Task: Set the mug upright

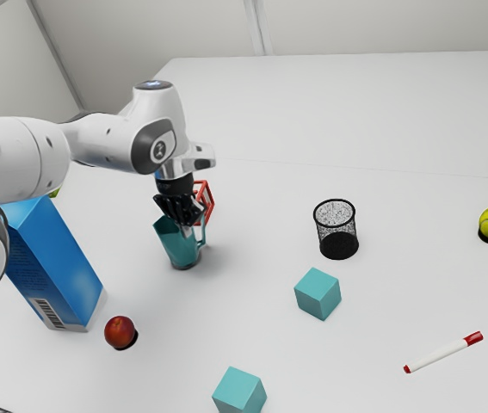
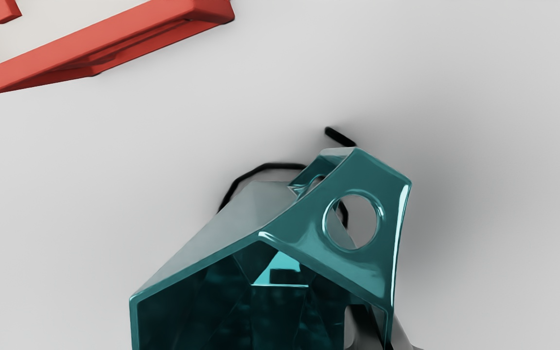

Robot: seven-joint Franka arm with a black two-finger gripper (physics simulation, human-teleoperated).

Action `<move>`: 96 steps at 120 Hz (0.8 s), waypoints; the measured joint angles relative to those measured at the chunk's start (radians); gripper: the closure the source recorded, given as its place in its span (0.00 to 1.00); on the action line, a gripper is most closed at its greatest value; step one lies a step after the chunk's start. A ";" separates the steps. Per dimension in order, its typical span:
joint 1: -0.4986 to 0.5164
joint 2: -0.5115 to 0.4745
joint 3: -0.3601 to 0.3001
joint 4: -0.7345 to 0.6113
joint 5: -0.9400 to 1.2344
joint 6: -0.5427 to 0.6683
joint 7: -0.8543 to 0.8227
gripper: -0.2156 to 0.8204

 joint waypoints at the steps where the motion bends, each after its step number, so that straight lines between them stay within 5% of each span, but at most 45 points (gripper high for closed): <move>1: 0.000 0.000 0.000 -0.001 0.001 0.001 -0.001 0.97; 27: -0.003 0.002 0.000 -0.008 0.016 0.014 -0.033 0.95; 58: -0.002 0.001 0.000 -0.005 0.027 0.019 -0.043 0.46; 96: -0.001 -0.042 0.000 0.006 0.034 0.015 -0.044 0.26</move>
